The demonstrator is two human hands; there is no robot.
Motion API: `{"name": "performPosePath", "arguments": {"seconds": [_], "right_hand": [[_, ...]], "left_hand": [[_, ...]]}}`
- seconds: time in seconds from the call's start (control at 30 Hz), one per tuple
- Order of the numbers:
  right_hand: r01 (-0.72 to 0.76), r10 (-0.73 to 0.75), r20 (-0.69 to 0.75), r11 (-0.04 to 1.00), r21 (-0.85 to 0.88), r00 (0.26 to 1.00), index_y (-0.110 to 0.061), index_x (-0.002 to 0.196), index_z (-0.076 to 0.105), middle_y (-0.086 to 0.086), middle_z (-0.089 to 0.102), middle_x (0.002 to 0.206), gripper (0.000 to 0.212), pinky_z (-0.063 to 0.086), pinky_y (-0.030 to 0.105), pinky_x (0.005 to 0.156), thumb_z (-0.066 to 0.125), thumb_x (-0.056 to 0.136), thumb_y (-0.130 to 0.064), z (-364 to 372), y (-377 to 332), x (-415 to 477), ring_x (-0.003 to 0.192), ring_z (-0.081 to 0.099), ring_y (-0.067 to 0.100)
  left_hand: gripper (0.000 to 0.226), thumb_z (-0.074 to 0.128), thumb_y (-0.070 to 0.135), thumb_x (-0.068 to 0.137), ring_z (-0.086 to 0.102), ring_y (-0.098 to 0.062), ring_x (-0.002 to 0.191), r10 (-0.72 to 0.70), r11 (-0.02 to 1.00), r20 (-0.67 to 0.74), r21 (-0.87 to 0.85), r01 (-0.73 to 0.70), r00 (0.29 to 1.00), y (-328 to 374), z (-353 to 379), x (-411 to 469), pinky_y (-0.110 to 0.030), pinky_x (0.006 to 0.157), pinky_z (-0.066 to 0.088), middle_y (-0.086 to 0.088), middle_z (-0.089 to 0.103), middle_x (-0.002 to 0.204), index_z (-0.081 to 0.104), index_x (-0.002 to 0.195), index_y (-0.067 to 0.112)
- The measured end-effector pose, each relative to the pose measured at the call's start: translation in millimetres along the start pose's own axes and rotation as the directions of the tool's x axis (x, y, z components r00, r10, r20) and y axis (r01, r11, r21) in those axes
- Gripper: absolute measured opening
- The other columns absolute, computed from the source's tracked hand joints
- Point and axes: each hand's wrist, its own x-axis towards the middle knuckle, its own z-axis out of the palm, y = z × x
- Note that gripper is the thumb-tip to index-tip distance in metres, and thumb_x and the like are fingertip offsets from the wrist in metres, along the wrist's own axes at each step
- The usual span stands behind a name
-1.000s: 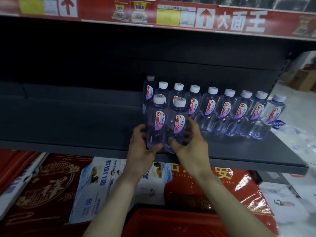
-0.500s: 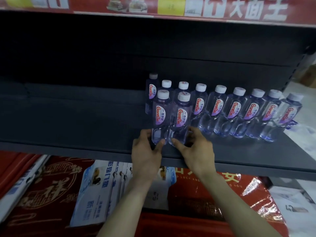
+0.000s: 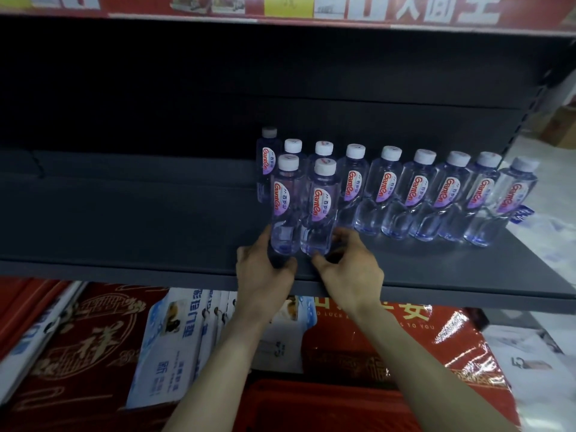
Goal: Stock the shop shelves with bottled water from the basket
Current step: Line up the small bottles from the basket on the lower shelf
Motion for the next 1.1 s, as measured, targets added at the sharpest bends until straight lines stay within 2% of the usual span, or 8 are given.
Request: {"name": "performPosePath", "arguments": {"seconds": [0.17,0.33,0.43,0.6,0.73,0.87,0.97,1.1], "right_hand": [[0.026,-0.027,-0.039,1.000,-0.015,0.999,-0.039,0.130,0.054,-0.024,0.062,0.086,0.053,0.043,0.027,0.071,0.073,0.084,-0.059,3.6,2.9,0.9,0.090,0.067,0.006],[0.040,-0.044,-0.052,0.996,-0.074,0.998,-0.041,0.135,0.052,-0.018,0.069,0.094,0.053,0.046,0.030,0.072,0.066,0.089,-0.063,8.9,7.4,2.1,0.097,0.070,0.013],[0.036,-0.041,-0.047,0.993,-0.109,0.998,-0.042,0.139,0.050,-0.013,0.072,0.101,0.055,0.048,0.033,0.074,0.062,0.091,-0.065,11.8,7.8,3.7,0.099,0.070,0.017],[0.021,-0.028,-0.039,0.988,-0.155,0.999,-0.043,0.145,0.042,-0.007,0.073,0.104,0.057,0.050,0.035,0.074,0.055,0.095,-0.064,14.1,4.9,5.9,0.099,0.071,0.021],[0.016,-0.018,-0.014,0.986,-0.165,1.000,-0.043,0.144,0.039,-0.007,0.073,0.105,0.054,0.052,0.036,0.075,0.052,0.096,-0.063,12.5,0.4,4.8,0.098,0.071,0.023],[0.000,0.012,0.084,0.990,-0.140,0.996,-0.041,0.147,0.037,-0.005,0.073,0.114,0.055,0.055,0.040,0.084,0.052,0.098,-0.060,6.2,-3.5,6.8,0.106,0.070,0.024],[-0.046,0.029,0.159,0.994,0.100,0.987,-0.029,0.148,0.047,-0.001,0.071,0.120,0.053,0.054,0.035,0.091,0.060,0.100,-0.046,-15.5,-8.9,-2.4,0.111,0.067,0.023],[0.031,-0.059,0.138,0.980,0.198,0.989,-0.024,0.133,0.061,-0.009,0.069,0.095,0.032,0.050,0.012,0.072,0.064,0.101,-0.026,-57.7,-0.5,-50.4,0.086,0.067,0.004]], "left_hand": [[0.053,0.070,0.030,0.098,0.059,-0.004,0.092,0.008,1.000,-0.071,0.017,-0.007,0.997,-7.4,0.4,4.3,-0.025,0.096,0.050,-0.002,0.061,0.103,0.055,0.147,0.045],[0.053,0.070,0.028,0.096,0.066,-0.005,0.086,0.013,1.000,-0.030,-0.028,-0.014,0.999,-15.3,1.3,6.3,-0.008,0.079,0.050,-0.006,0.069,0.102,0.057,0.145,0.044],[0.064,0.071,0.030,0.095,0.061,-0.002,0.093,-0.006,0.999,0.041,0.034,0.005,0.999,-11.6,-1.5,6.9,-0.001,0.083,0.044,-0.004,0.061,0.112,0.047,0.153,0.044],[0.088,0.070,0.049,0.086,0.050,-0.030,0.125,-0.116,0.981,0.174,0.177,0.085,0.978,-12.6,-3.6,13.0,-0.045,0.116,0.040,-0.005,0.043,0.125,0.022,0.160,0.054],[0.095,0.073,0.049,0.082,0.047,-0.033,0.129,-0.161,0.976,0.231,0.180,0.120,0.960,-7.5,-7.5,12.4,-0.049,0.116,0.040,-0.004,0.041,0.129,0.018,0.158,0.058],[0.072,0.070,0.029,0.092,0.055,-0.020,0.119,-0.092,0.994,0.179,0.066,0.081,0.980,5.0,-14.1,-1.0,-0.029,0.103,0.045,0.005,0.056,0.114,0.039,0.154,0.049],[0.054,0.060,0.012,0.097,0.062,-0.010,0.108,-0.007,1.000,0.085,0.028,0.004,0.996,16.2,-15.5,-19.2,-0.010,0.084,0.041,0.013,0.069,0.105,0.056,0.147,0.032],[0.040,0.061,0.017,0.099,0.063,-0.008,0.115,0.005,0.994,0.186,0.110,-0.026,0.982,32.1,-12.4,-51.4,-0.003,0.085,0.044,0.015,0.070,0.120,0.064,0.136,0.031]]}}
